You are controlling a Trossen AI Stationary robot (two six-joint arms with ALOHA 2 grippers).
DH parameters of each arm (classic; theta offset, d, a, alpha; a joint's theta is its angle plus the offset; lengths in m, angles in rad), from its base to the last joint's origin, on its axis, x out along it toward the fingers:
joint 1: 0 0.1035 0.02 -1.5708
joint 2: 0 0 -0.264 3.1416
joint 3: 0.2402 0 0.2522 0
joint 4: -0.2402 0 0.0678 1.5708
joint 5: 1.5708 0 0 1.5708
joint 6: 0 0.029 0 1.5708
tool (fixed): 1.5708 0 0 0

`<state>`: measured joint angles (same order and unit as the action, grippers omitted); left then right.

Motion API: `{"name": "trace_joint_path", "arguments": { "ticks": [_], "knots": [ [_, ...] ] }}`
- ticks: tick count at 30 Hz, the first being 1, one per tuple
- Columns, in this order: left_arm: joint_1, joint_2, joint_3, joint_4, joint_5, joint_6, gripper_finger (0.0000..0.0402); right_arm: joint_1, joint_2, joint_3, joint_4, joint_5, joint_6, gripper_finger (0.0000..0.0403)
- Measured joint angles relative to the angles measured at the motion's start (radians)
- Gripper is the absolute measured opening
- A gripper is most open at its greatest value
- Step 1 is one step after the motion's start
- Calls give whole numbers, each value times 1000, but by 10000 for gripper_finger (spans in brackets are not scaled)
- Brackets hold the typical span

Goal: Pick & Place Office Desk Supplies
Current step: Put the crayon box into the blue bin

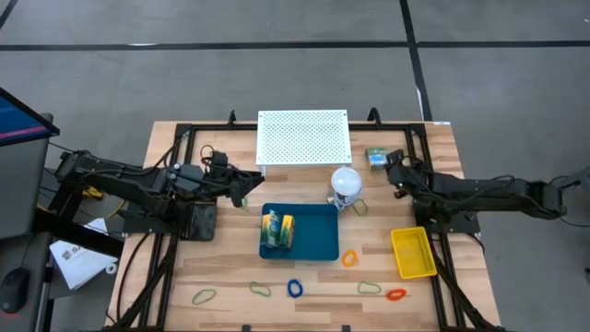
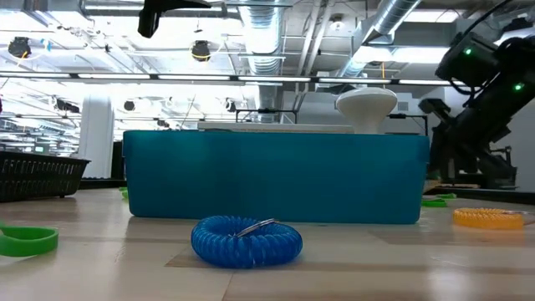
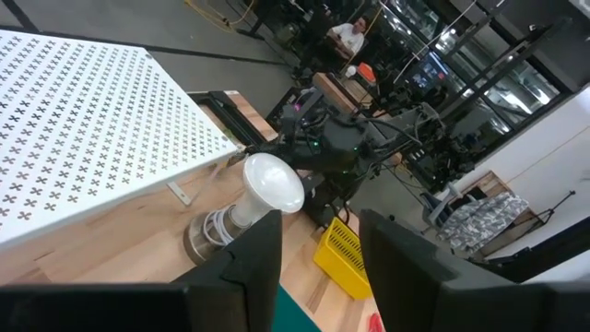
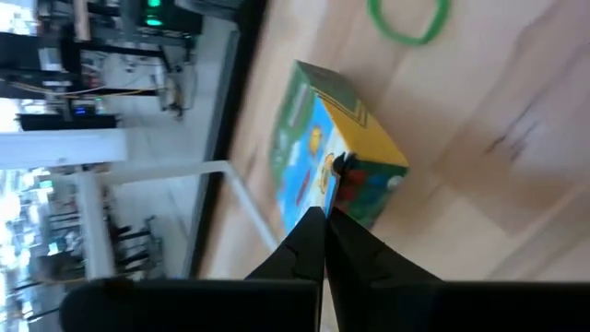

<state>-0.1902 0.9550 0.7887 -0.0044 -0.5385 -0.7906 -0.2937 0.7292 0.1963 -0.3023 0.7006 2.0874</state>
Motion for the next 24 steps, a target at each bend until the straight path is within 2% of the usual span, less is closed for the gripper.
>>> {"name": "trace_joint_path", "arguments": {
  "ticks": [8, 17, 24],
  "knots": [
    [0, 0, 0, -1, 0, 0, 140, 49, -116, 0, -1, 82, -36, 1],
    [0, 0, 0, -1, 1, 0, 140, 59, -214, 0, 5, 109, -89, 0],
    [0, 0, 0, 8, 3, 0, 140, 58, -263, 0, 111, 141, -185, 0]
  ]
}}
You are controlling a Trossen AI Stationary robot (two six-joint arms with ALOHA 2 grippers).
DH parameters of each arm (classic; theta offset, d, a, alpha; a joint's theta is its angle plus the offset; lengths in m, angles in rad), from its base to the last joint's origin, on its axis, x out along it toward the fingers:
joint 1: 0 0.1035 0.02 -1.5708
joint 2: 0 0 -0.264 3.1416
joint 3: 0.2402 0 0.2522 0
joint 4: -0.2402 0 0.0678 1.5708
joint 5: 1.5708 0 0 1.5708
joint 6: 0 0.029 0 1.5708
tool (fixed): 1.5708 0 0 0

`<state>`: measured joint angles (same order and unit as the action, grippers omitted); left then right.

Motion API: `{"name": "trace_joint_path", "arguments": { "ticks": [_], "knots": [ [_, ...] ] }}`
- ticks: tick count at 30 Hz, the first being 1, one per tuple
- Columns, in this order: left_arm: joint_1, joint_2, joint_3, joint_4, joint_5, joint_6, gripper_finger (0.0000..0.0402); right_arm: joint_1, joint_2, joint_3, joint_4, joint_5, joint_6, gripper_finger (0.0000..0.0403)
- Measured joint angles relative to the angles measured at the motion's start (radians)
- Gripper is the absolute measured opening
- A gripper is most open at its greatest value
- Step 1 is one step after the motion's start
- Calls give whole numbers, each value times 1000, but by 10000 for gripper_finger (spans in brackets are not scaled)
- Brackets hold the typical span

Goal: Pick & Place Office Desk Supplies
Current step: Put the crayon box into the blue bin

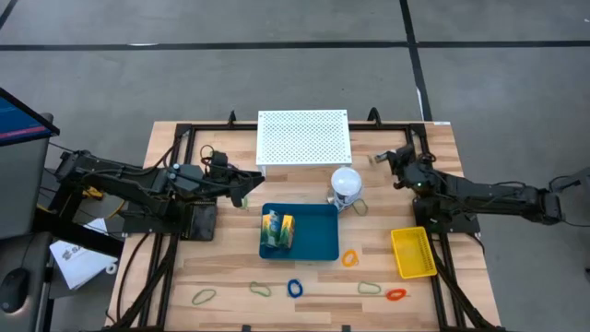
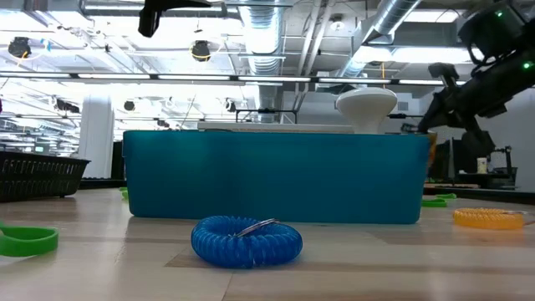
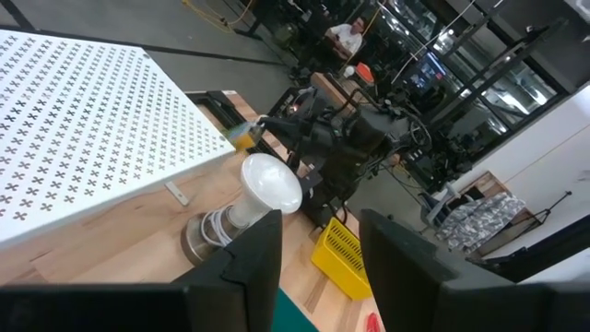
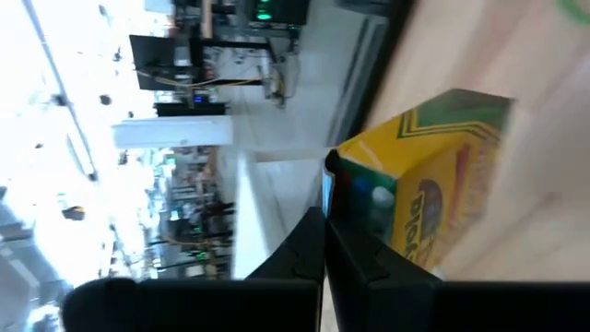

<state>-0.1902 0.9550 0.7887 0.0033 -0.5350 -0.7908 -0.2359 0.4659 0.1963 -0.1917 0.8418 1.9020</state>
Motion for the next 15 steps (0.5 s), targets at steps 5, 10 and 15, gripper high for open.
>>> {"name": "trace_joint_path", "arguments": {
  "ticks": [5, 10, 15],
  "knots": [
    [0, 0, 0, 4, 0, 0, 140, 0, -22, 0, 130, 6, -93, 0],
    [0, 0, 0, 5, -16, 7, 146, 5, -23, 0, 277, -1, -174, 0],
    [0, 0, 1, 70, -24, 83, 162, 24, -23, 6, 411, -1, -250, 0]
  ]
}}
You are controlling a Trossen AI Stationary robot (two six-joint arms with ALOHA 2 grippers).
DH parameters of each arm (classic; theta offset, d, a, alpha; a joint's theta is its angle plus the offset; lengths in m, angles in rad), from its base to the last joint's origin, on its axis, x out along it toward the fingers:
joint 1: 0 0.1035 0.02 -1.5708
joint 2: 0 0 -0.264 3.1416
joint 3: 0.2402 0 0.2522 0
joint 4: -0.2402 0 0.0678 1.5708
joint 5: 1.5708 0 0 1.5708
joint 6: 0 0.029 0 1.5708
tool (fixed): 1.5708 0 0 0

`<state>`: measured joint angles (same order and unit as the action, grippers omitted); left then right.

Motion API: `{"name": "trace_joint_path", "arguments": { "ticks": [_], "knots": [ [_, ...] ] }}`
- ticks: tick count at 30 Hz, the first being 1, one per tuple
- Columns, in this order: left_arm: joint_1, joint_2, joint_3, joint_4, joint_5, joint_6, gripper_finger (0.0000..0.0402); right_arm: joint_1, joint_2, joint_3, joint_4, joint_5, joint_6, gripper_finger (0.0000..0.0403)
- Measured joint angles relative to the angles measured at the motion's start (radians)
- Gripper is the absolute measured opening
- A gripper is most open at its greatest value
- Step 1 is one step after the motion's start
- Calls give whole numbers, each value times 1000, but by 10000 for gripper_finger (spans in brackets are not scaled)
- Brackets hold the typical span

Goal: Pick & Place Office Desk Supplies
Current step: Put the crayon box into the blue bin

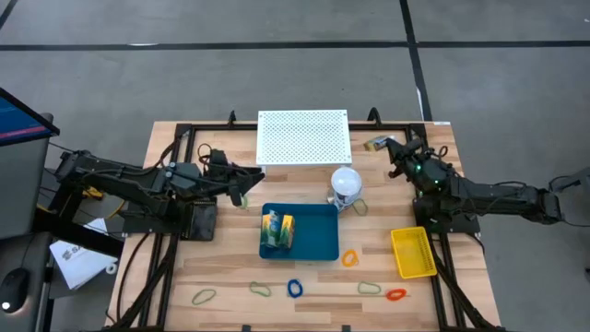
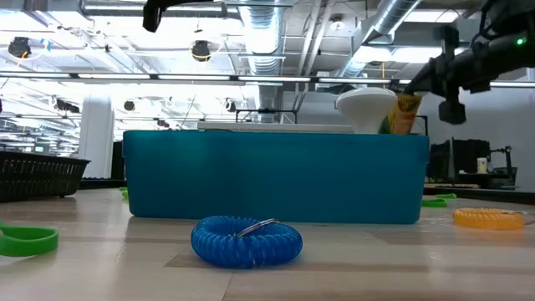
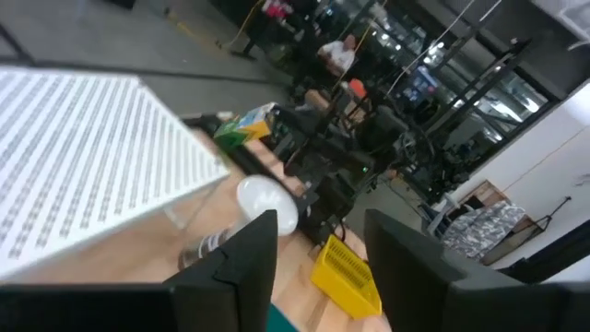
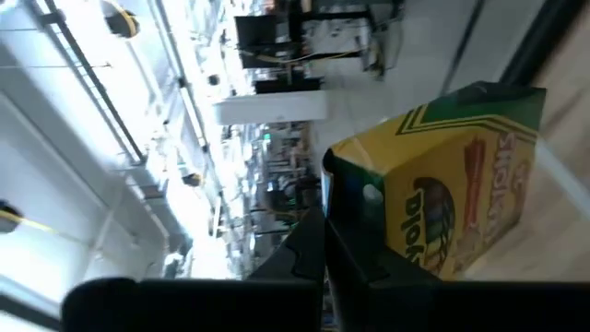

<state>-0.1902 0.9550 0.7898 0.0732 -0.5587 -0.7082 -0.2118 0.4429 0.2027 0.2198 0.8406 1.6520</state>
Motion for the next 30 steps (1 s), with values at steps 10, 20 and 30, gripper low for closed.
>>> {"name": "trace_joint_path", "arguments": {
  "ticks": [10, 20, 30],
  "knots": [
    [-2, 66, 90, 84, -99, 407, 194, 63, 1, 152, 1, -1, -168, 0],
    [6, 317, 360, 84, -185, 894, 260, 167, 56, 267, 1, -1, -239, 0],
    [5, 486, 482, 83, -230, 951, 314, 260, 269, 400, 159, -1, -319, 0]
  ]
}}
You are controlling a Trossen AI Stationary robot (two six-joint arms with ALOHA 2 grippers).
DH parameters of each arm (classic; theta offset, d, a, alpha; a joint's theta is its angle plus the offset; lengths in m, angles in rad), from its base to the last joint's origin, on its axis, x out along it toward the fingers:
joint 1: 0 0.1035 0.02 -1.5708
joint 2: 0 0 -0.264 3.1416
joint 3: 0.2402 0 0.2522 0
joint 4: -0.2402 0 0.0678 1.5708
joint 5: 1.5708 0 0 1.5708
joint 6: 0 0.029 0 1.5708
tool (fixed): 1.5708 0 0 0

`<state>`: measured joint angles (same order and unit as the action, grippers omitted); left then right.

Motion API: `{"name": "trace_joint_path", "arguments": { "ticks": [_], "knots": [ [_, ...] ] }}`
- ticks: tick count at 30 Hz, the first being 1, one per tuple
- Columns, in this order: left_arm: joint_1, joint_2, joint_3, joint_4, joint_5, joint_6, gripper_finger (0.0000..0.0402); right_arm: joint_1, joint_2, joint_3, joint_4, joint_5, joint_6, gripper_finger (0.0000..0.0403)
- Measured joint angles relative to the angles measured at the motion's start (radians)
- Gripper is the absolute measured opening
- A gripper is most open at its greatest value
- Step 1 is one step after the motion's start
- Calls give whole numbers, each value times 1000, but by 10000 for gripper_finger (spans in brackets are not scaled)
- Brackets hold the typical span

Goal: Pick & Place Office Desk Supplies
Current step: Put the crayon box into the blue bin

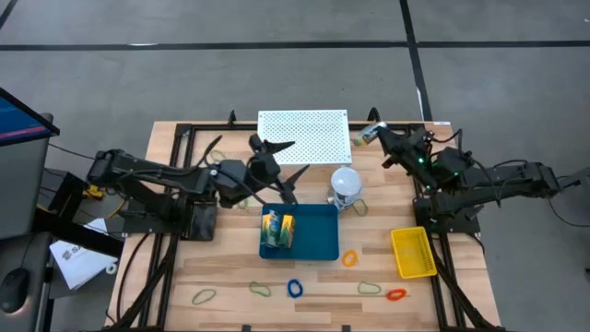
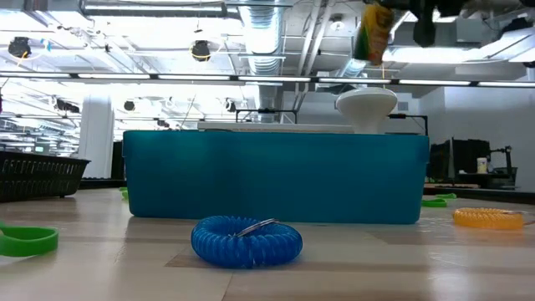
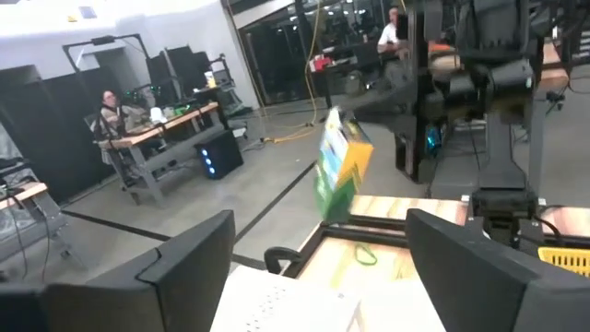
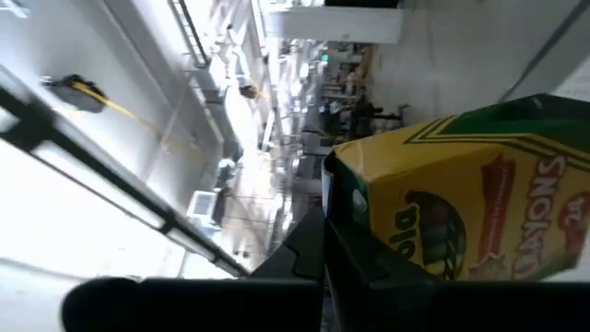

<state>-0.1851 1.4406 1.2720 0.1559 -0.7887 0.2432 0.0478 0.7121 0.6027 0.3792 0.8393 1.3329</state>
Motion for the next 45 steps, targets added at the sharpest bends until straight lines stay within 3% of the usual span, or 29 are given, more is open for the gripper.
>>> {"name": "trace_joint_path", "arguments": {
  "ticks": [4, 16, 23, 30, 45],
  "knots": [
    [-2, 25, 7, 2, 0, 8, 317, 23, 60, 35, 109, -4, -46, 0],
    [-2, 51, 9, 44, 44, 102, 315, 72, 212, 163, 134, -36, -58, 0],
    [-1, 71, 7, 78, 61, 178, 315, 70, 304, 233, 162, -109, -52, 0],
    [3, 81, 7, 104, 45, 195, 315, 69, 382, 288, 200, -165, -50, 0],
    [30, 81, 7, 125, 0, 194, 315, 103, 462, 353, 206, -169, -34, 0]
  ]
}}
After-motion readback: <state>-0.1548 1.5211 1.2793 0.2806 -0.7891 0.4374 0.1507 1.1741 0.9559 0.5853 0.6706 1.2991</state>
